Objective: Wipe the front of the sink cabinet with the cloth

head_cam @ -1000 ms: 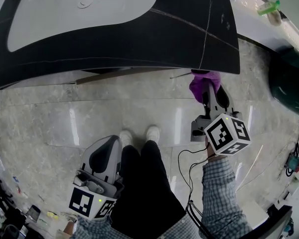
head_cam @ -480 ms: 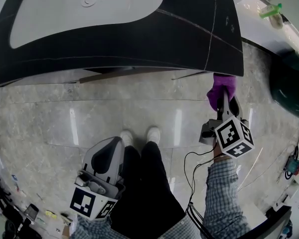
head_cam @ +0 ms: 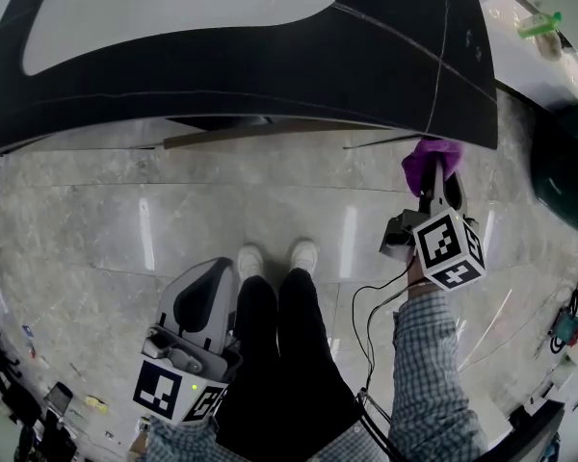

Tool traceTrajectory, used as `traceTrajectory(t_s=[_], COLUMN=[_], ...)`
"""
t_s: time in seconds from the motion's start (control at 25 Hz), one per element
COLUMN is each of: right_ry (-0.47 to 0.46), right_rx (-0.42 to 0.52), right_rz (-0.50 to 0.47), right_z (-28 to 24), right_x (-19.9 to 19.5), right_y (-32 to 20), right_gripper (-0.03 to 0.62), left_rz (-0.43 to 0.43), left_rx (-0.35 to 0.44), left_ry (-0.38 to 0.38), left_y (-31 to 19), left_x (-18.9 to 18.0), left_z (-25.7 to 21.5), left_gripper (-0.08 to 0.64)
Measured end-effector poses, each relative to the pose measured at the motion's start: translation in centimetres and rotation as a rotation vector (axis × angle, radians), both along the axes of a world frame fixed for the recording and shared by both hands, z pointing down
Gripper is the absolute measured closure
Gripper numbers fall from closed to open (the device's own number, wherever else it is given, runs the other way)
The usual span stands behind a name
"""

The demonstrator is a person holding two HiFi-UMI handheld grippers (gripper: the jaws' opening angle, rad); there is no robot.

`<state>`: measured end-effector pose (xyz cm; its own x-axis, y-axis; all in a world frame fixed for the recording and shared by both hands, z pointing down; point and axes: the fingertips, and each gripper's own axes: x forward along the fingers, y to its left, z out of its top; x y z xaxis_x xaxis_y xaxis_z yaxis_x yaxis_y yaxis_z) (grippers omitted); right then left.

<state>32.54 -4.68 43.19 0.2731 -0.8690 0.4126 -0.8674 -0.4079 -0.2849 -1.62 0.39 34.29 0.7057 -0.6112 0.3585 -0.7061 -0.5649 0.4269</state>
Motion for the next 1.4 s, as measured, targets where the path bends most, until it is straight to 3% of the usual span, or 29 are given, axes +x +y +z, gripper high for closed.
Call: traceTrajectory(t_s=[0.6, 1.4], right_ry=[-0.043, 0.002], right_rx=[0.077, 0.074], right_rz=[0.006, -0.283], right_z=[-0.2, -0.6], right_x=[-5.8, -19.0], right_y=[-1.9, -4.2], right_gripper=[0.511, 0.511], left_rz=[-0.081, -0.176], left_rx=[0.021, 0.024], left_ry=[0.010, 0.018], left_y=[-0.6, 0.1], left_x=[-3.2, -8.7], left_z=[0.0, 0.2], left_gripper=[0.549, 0.549])
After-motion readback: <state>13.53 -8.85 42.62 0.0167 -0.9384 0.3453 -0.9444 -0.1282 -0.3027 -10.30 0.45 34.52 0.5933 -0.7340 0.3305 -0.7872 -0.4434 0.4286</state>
